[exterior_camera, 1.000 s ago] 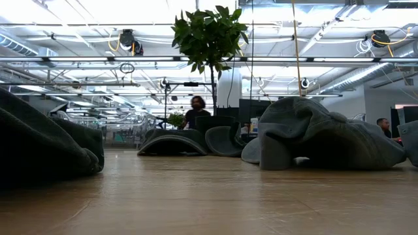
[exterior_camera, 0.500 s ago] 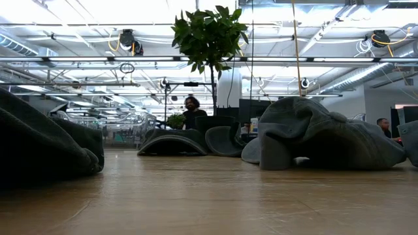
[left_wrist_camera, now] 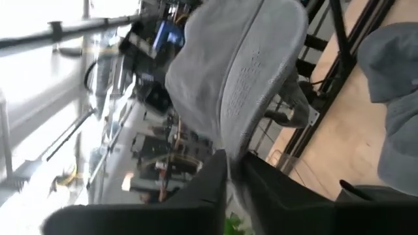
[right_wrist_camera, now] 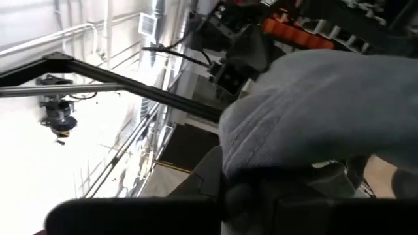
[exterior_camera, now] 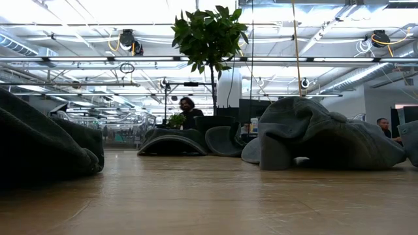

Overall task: Pick & Place hat
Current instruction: Put the top left gray cap into the right transparent bin

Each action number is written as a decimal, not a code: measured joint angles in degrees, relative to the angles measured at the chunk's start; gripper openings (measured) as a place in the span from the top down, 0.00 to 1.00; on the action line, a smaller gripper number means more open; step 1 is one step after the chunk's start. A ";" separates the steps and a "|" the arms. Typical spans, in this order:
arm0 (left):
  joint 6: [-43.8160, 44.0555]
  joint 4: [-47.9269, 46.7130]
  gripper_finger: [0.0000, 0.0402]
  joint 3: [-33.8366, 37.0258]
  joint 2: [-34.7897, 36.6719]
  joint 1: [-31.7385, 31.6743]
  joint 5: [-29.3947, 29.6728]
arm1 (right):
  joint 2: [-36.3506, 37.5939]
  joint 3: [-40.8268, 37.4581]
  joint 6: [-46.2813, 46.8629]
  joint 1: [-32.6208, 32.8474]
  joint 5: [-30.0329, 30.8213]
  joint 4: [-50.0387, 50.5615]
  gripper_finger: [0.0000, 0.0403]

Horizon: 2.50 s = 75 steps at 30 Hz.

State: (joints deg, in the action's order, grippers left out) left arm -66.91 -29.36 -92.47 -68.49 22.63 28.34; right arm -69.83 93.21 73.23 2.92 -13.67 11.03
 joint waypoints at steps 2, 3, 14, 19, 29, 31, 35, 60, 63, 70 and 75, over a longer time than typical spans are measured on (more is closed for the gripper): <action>3.31 -0.03 0.79 0.00 0.00 0.04 2.61 | 0.97 0.00 -0.97 0.00 -0.02 -0.02 0.94; 5.46 -0.03 0.77 0.00 0.01 0.04 3.72 | 1.43 0.00 -1.75 -0.02 -0.02 -0.05 0.94; 30.87 3.43 0.69 0.00 0.68 0.08 2.16 | 3.59 0.00 -10.45 -0.13 -2.91 2.02 0.94; 47.07 6.99 0.69 -0.02 1.41 -0.13 -1.39 | 3.42 0.00 -13.81 -0.17 -6.11 6.22 0.94; 77.17 10.40 0.68 -0.02 2.45 -0.11 -4.25 | 3.74 0.05 -26.05 -0.20 -7.14 11.79 0.94; 82.52 10.47 0.68 -0.02 2.49 -0.11 -4.95 | 3.70 1.28 -29.68 -0.22 -5.71 14.83 0.94; 88.77 11.10 0.68 -0.02 2.60 -0.13 -7.45 | 3.37 5.92 -37.31 -0.22 0.48 25.21 0.94; 88.28 11.17 0.68 -0.02 3.45 -1.42 -2.98 | 2.07 21.27 -76.98 -15.16 16.52 56.97 0.94; 88.27 11.11 0.68 -0.02 3.64 -2.12 -2.90 | 1.26 21.27 -82.26 -19.43 16.51 61.45 0.94; 88.14 11.09 0.68 -0.02 3.72 -3.50 -2.91 | -1.21 21.27 -94.43 -30.40 12.78 67.39 0.94; 88.06 9.74 0.68 -0.02 3.72 -4.39 -2.93 | -2.51 21.27 -102.57 -37.26 11.97 69.68 0.94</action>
State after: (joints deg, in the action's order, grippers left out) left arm 21.16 -19.62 -92.49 -64.77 18.25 25.41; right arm -72.33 114.48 -29.33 -34.34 -1.70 80.71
